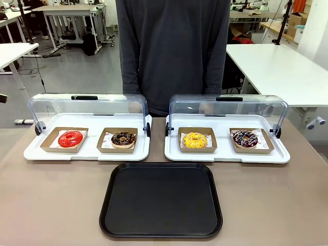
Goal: Move the third donut from the left to the tray.
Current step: Pick up the Paper togo box containing the Donut indicated by the person and place it on the Handle tray.
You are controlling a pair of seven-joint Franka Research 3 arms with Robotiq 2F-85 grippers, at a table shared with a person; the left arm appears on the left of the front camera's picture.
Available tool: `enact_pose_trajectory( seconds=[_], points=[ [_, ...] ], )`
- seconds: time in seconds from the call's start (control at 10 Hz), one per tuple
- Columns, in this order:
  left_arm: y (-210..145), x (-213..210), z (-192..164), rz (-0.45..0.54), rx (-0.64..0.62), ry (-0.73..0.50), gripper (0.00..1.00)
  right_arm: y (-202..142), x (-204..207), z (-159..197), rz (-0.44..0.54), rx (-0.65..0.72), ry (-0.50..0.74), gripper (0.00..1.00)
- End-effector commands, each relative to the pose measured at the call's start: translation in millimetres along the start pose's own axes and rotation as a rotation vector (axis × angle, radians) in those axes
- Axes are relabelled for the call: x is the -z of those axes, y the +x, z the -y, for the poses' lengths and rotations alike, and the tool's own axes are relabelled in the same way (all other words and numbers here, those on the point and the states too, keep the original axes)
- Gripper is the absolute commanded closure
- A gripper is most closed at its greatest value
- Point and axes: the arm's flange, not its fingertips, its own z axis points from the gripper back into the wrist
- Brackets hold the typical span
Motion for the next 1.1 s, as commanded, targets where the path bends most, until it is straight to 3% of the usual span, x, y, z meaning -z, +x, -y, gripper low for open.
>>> enact_pose_trajectory(
  seconds=[0.0, 1.0],
  points=[
    [1.2, -1.2, -0.9, 0.004, 0.006, -0.004, 0.00, 2.2, 1.7, 3.1, 0.028, -0.026, -0.002, 0.00],
    [1.2, -1.2, -0.9, 0.004, 0.006, -0.004, 0.00, 2.2, 1.7, 3.1, 0.028, -0.026, -0.002, 0.00]
  ],
)
